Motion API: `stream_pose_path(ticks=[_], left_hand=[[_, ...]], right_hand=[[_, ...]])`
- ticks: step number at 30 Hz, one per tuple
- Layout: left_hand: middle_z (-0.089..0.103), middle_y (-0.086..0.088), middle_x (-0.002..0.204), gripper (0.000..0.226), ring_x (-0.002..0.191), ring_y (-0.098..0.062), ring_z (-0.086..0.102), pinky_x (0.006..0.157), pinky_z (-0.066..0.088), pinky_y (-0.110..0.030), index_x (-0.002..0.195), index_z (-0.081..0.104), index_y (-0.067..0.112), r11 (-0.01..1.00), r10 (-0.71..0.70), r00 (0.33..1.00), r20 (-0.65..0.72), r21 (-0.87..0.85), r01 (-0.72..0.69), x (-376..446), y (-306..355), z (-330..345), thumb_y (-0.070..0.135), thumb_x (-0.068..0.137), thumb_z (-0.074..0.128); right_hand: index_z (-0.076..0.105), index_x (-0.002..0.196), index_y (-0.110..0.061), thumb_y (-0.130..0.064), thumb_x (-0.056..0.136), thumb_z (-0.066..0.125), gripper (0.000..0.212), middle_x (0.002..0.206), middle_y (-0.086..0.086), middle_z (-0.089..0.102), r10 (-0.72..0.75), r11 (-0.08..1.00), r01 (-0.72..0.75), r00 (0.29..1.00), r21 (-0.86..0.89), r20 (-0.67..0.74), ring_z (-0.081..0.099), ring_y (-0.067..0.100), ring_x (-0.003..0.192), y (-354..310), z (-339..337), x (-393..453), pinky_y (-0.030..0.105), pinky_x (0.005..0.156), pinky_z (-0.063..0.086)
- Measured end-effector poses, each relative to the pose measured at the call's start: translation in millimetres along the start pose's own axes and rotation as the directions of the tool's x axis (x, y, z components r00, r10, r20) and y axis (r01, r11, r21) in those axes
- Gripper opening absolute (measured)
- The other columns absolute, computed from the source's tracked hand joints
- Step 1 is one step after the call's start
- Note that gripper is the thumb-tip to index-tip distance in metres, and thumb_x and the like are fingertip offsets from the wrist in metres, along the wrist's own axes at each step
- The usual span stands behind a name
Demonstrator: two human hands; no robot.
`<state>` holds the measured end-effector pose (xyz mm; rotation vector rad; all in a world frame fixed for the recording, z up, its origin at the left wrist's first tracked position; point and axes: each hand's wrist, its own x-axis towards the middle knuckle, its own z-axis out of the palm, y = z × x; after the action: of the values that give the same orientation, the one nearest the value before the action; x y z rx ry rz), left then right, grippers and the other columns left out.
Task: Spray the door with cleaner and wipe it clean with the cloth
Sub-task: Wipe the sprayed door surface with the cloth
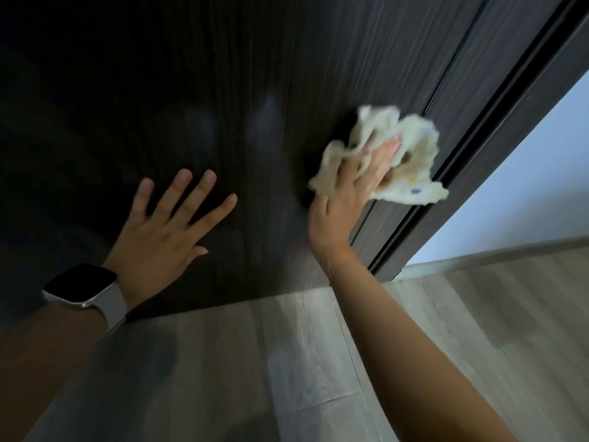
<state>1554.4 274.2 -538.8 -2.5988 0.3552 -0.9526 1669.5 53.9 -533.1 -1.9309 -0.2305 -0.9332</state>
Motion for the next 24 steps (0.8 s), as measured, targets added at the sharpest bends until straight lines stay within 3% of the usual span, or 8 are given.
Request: stream_pose_path(ticks=[3, 6, 10, 15, 17, 19, 22, 24], left_hand=[[-0.01, -0.006, 0.163, 0.131, 0.149, -0.029, -0.01, 0.116, -0.016, -0.049, 0.155, 0.001, 0.031, 1.0, 0.001, 1.0, 0.02, -0.028, 0.0, 1, 0, -2, 0.038, 0.058, 0.089], [-0.011, -0.004, 0.163, 0.135, 0.149, -0.027, -0.011, 0.116, -0.017, -0.048, 0.155, 0.0, 0.032, 0.998, -0.004, 1.0, 0.024, -0.059, 0.005, 1, 1, -4, 0.035, 0.056, 0.091], [-0.01, -0.005, 0.163, 0.135, 0.149, -0.027, -0.011, 0.116, -0.016, -0.048, 0.155, 0.001, 0.032, 0.998, 0.004, 1.0, 0.028, -0.07, -0.002, 3, 0, -4, 0.033, 0.055, 0.092], [-0.009, -0.004, 0.163, 0.133, 0.149, -0.025, -0.011, 0.117, -0.015, -0.047, 0.155, 0.001, 0.032, 0.997, 0.0, 1.0, 0.029, -0.074, 0.002, 0, -2, -6, 0.032, 0.057, 0.091], [-0.01, -0.004, 0.163, 0.13, 0.149, -0.024, -0.011, 0.118, -0.013, -0.047, 0.155, 0.001, 0.031, 0.997, -0.003, 1.0, 0.022, -0.074, 0.004, 0, 0, -9, 0.03, 0.06, 0.09], [-0.012, -0.004, 0.162, 0.123, 0.15, -0.024, -0.01, 0.118, -0.011, -0.048, 0.155, 0.004, 0.03, 0.998, -0.001, 1.0, 0.007, -0.065, 0.001, -3, 2, -14, 0.028, 0.065, 0.087], [-0.013, -0.006, 0.162, 0.113, 0.15, -0.025, -0.01, 0.118, -0.011, -0.053, 0.155, 0.009, 0.029, 1.0, 0.005, 0.999, -0.032, 0.012, -0.005, -15, -11, -18, 0.031, 0.069, 0.083], [-0.013, -0.006, 0.162, 0.112, 0.15, -0.024, -0.01, 0.117, -0.012, -0.053, 0.155, 0.008, 0.028, 0.998, -0.042, 0.998, -0.05, 0.036, 0.044, -30, -28, -16, 0.034, 0.072, 0.082]], right_hand=[[0.012, 0.147, -0.021, -0.019, 0.101, 0.041, 0.054, 0.158, 0.008, -0.003, -0.055, 0.993, 0.076, 0.976, -0.095, 0.21, -0.009, 0.02, 0.147, 33, -24, -48, 0.024, 0.12, -0.006], [0.003, 0.148, -0.022, -0.003, 0.086, 0.046, 0.077, 0.155, 0.023, 0.016, -0.093, 0.975, 0.157, 0.931, -0.157, 0.352, 0.013, 0.033, 0.142, 49, -40, -53, 0.027, 0.12, 0.007], [0.027, 0.145, 0.004, 0.002, 0.09, 0.045, 0.058, 0.148, 0.038, 0.024, -0.359, 0.91, 0.385, 0.917, -0.153, 0.175, 0.02, 0.038, 0.137, 7, -45, 34, 0.028, 0.113, 0.019], [0.005, 0.149, -0.024, -0.002, 0.094, 0.053, 0.077, 0.154, 0.022, 0.012, -0.367, 0.913, 0.384, 0.921, -0.141, 0.131, 0.009, 0.042, 0.144, -5, -24, 14, 0.045, 0.122, 0.005], [0.002, 0.151, -0.025, -0.003, 0.087, 0.062, 0.091, 0.152, 0.017, 0.013, -0.329, 0.898, 0.39, 0.903, -0.206, 0.275, 0.019, 0.045, 0.14, 20, -10, -38, 0.049, 0.116, 0.023], [0.005, 0.153, -0.022, -0.003, 0.08, 0.07, 0.099, 0.16, 0.014, 0.006, -0.25, 0.877, 0.425, 0.803, -0.225, 0.541, 0.028, 0.041, 0.139, 37, -5, -85, 0.051, 0.099, 0.047], [-0.013, 0.148, -0.032, 0.008, 0.09, 0.048, 0.092, 0.141, -0.017, -0.034, 0.009, 0.897, 0.393, 0.444, -0.204, 0.896, -0.005, 0.01, 0.142, 55, -20, -118, 0.034, 0.116, 0.027], [-0.009, 0.149, -0.041, 0.016, 0.085, 0.045, 0.101, 0.144, -0.016, -0.027, -0.052, 0.895, 0.423, 0.422, -0.146, 0.905, -0.002, 0.009, 0.139, 60, -30, -112, 0.035, 0.116, 0.03]])
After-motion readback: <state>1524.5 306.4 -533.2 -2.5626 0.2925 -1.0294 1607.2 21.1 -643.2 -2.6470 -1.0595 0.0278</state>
